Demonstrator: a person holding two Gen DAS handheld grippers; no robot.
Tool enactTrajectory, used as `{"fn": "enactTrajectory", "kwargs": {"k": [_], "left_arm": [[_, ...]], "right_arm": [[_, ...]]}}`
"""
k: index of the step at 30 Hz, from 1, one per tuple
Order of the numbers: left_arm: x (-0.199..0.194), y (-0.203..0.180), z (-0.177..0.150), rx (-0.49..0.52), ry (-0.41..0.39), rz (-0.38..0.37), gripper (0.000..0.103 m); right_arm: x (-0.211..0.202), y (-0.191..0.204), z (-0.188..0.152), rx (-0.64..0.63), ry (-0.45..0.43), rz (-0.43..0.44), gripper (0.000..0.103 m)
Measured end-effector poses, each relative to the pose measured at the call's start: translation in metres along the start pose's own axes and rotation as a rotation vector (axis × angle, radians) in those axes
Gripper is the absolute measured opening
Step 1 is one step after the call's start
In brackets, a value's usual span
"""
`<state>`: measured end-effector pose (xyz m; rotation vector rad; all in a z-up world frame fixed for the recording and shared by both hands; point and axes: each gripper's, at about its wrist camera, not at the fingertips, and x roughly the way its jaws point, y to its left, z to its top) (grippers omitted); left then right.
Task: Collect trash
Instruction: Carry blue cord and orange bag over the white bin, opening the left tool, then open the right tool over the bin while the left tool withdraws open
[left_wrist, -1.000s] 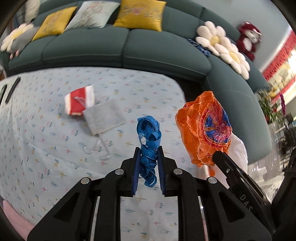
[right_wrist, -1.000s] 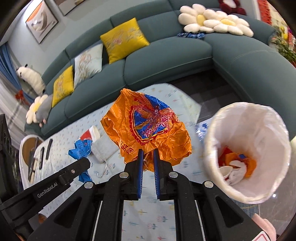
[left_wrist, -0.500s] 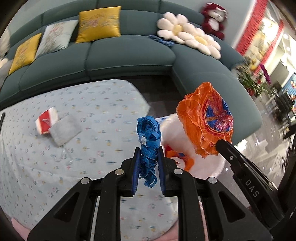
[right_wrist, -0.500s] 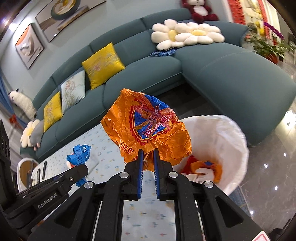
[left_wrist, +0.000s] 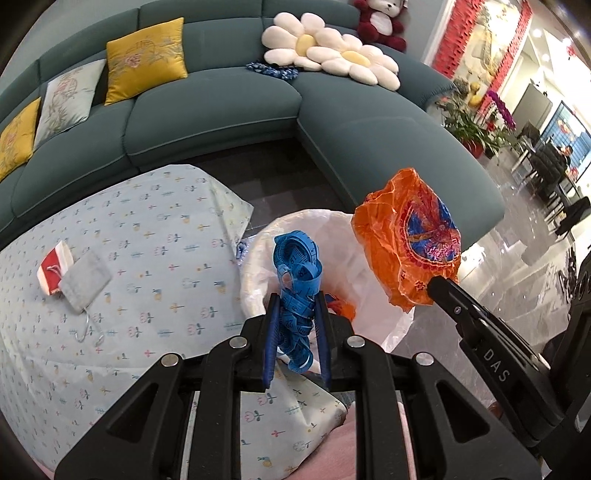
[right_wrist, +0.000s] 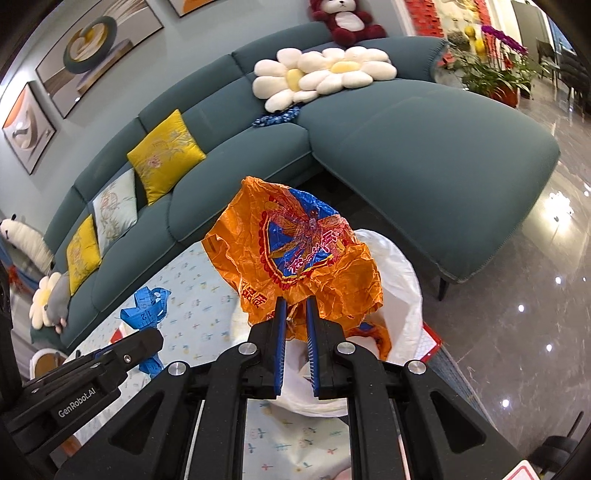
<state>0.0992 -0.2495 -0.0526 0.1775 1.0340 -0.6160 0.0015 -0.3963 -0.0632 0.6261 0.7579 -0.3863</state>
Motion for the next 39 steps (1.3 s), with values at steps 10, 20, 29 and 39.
{"fn": "enactTrajectory", "kwargs": {"k": [10,20,29,39], "left_arm": [[0.021,-0.022,0.006,0.032,0.031,-0.013,0.019],[0.028,-0.022,0.011,0.005,0.033,0.008,0.043],[0.028,0.0,0.008,-0.038,0.036,0.048,0.055],[0.02,0.03,0.002,-0.106,0.041,0.06,0.056]], "right_arm": [[0.01,-0.021,-0.004,0.025,0.021,-0.023,0.01],[0.023,-0.026,-0.004,0.034,0.043,-0.031,0.011],[0.031,-0.012,-0.006,0.013,0.056,-0.025,0.019],[0.027,0.007,-0.009,-0.017,0.052,-0.045,0.036]]}}
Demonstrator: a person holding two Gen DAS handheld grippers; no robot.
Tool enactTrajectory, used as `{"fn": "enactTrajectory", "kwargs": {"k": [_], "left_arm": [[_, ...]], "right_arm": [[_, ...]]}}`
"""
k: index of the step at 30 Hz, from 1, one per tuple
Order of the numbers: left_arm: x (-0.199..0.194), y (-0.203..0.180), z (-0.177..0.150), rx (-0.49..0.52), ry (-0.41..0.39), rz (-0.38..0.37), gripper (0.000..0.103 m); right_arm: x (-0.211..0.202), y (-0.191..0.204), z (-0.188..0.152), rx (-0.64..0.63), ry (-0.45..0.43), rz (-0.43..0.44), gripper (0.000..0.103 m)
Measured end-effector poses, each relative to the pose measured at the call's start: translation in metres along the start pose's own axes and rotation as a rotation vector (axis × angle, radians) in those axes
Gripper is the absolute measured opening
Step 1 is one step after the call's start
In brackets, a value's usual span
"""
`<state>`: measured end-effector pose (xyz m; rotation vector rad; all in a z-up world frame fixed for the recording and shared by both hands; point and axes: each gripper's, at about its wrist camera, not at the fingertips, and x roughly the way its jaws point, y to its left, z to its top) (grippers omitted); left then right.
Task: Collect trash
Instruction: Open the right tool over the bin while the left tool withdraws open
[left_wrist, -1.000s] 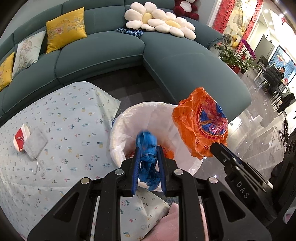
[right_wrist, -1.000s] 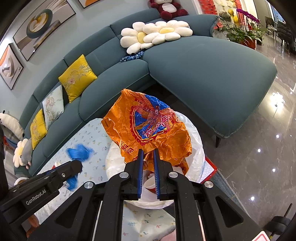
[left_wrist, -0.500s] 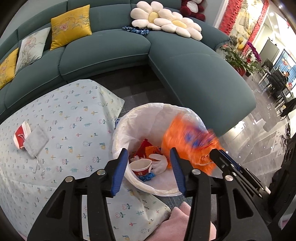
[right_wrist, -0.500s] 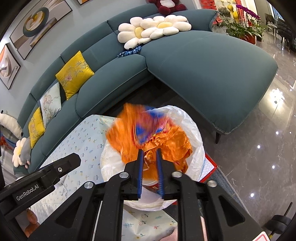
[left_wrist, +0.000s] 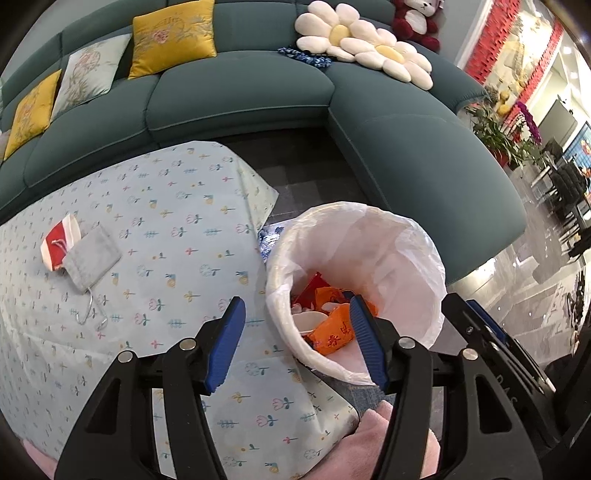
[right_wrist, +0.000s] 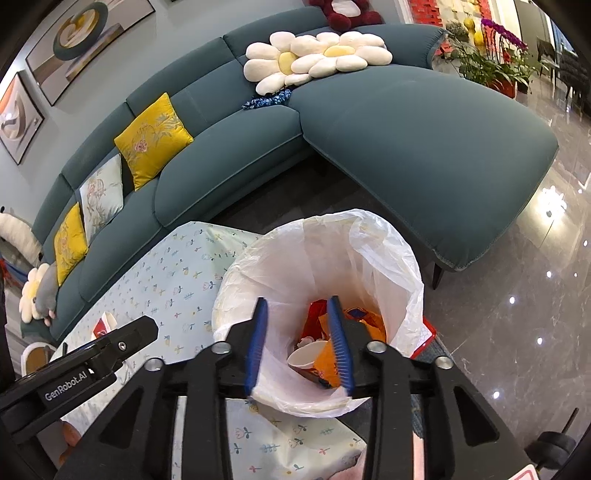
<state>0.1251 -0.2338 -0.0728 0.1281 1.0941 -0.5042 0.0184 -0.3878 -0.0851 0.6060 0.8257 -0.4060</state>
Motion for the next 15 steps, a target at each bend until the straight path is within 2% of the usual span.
{"fn": "enactTrajectory", "kwargs": {"k": [15], "left_arm": [[-0.021,0.054,0.0,-0.085,-0.037,0.017,0.061]], "right_arm": [[-0.006,0.049,-0.008,-0.092,0.004,0.0,0.049]]}}
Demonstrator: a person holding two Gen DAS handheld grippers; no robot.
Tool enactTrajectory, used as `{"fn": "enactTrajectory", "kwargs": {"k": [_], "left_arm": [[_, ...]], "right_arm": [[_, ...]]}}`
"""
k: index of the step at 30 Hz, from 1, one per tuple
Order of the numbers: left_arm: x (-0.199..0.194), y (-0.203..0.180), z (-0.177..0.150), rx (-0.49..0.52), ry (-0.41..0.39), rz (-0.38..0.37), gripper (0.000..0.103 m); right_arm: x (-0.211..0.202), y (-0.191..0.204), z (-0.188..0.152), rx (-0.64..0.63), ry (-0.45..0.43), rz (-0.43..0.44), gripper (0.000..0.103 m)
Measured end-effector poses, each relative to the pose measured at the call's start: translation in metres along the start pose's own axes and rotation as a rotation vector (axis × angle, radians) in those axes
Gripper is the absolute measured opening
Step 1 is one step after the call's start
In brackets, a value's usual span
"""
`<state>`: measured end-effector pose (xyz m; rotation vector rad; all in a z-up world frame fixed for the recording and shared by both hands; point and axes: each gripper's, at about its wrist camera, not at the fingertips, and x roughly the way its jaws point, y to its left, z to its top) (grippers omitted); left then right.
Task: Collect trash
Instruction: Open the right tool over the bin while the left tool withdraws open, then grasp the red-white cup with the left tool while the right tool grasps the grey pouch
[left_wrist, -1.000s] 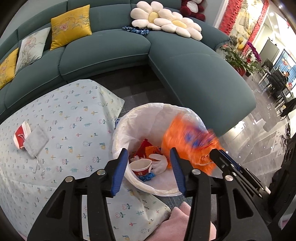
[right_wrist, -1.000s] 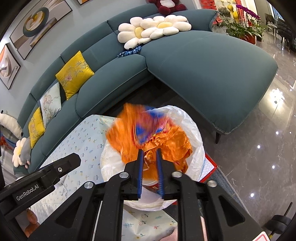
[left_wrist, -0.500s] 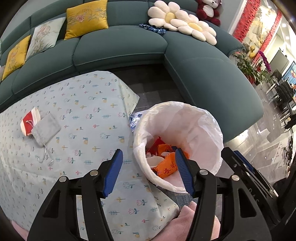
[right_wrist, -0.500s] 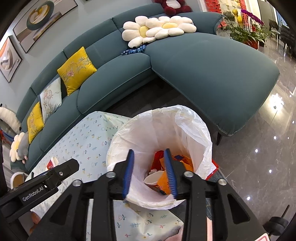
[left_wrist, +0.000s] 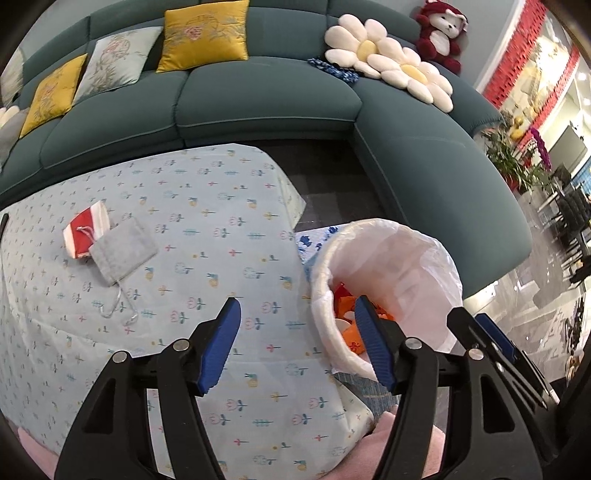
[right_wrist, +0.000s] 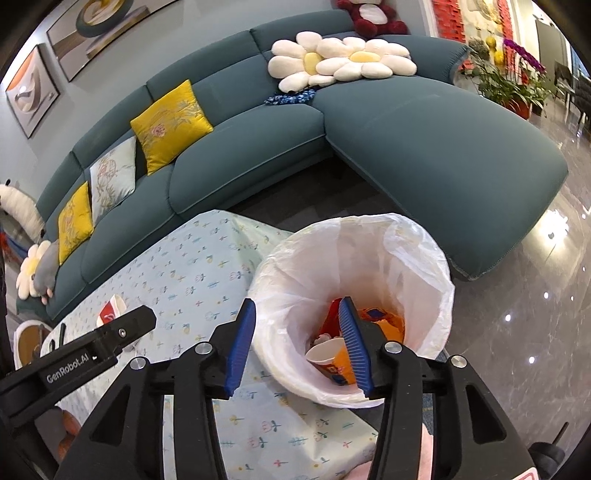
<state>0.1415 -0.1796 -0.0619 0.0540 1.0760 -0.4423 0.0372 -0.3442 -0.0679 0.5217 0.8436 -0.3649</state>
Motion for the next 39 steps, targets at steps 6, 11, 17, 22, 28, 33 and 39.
{"fn": "enactTrajectory", "kwargs": {"k": [6,11,17,22,28,33,39], "left_arm": [[-0.003,0.034,-0.002,-0.051,-0.003,0.009,0.064],[-0.006,0.07,-0.003,-0.105,-0.005,0.028,0.066],[-0.008,0.115,-0.006,-0.162,0.0,0.05,0.066],[-0.006,0.156,-0.011,-0.223,0.013,0.069,0.067],[0.001,0.207,-0.018,-0.291,0.032,0.102,0.069],[0.009,0.255,-0.024,-0.345,0.057,0.134,0.07],[0.021,0.312,-0.023,-0.419,0.074,0.166,0.07]], "right_arm": [[0.005,0.033,-0.011,-0.049,0.022,0.007,0.052],[0.012,0.059,-0.021,-0.094,0.042,0.014,0.053],[0.024,0.099,-0.033,-0.142,0.073,0.025,0.054],[0.037,0.133,-0.045,-0.185,0.103,0.04,0.054],[0.053,0.173,-0.06,-0.242,0.142,0.059,0.054],[0.07,0.201,-0.073,-0.277,0.182,0.069,0.054],[0.098,0.238,-0.085,-0.322,0.237,0.088,0.055]]}}
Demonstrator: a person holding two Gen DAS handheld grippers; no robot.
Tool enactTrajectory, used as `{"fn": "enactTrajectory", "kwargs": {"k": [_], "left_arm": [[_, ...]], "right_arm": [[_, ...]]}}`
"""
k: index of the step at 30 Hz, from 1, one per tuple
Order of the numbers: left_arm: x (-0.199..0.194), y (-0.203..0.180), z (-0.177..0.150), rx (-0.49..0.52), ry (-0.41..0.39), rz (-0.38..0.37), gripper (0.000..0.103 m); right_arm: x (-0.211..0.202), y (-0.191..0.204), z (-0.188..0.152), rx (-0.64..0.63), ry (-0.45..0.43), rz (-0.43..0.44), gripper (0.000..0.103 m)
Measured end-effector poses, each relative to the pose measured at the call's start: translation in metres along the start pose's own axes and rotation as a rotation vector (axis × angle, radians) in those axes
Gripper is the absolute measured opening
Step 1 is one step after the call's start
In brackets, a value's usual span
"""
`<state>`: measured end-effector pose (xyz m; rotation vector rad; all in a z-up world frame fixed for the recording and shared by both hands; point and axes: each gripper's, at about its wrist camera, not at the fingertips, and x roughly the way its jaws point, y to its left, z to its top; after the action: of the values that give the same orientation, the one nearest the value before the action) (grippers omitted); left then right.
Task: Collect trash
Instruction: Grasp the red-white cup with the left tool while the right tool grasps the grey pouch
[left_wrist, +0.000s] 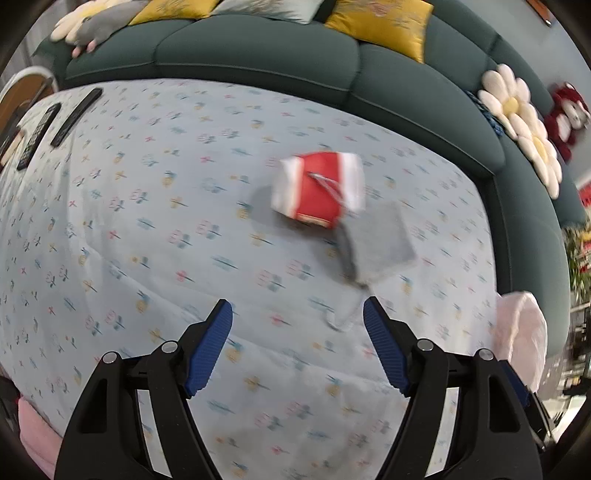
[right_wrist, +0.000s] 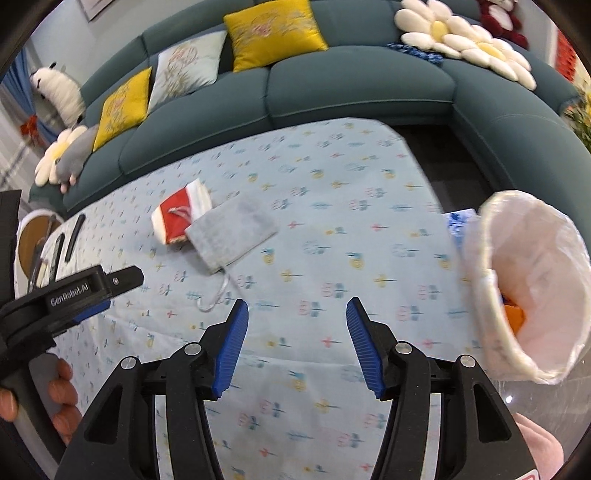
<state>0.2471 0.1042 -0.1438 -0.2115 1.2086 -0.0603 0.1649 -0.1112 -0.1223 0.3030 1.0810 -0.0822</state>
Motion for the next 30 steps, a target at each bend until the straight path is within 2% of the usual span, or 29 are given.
{"fn": "enactTrajectory", "kwargs": {"k": [4,9,15,18,21,26,30], "left_arm": [[0.013,0.019,0.018,-0.029,0.01,0.007,0.07],[0.031,0.029,0.043,-0.053,0.025,-0.024,0.07],[0.052,0.022,0.069,-0.042,0.039,-0.063,0.069],[0.063,0.018,0.078,-0.034,0.048,-0.084,0.064],[0.074,0.014,0.083,-0.021,0.058,-0.088,0.053],[0.088,0.012,0.085,-0.016,0.082,-0.11,0.02],[0.085,0.007,0.08,-0.006,0.067,-0.111,0.018]], "right_arm": [[0.026,0.027,0.006,-0.037,0.041,0.011,0.055],[0.063,0.058,0.02,-0.078,0.08,0.016,0.055],[0.106,0.085,0.037,-0.09,0.126,0.021,0.055],[0.123,0.093,0.043,-0.109,0.14,0.018,0.055],[0.136,0.094,0.046,-0.106,0.153,0.006,0.054],[0.144,0.086,0.047,-0.098,0.152,0.005,0.043],[0.142,0.081,0.044,-0.116,0.145,0.008,0.022]]}}
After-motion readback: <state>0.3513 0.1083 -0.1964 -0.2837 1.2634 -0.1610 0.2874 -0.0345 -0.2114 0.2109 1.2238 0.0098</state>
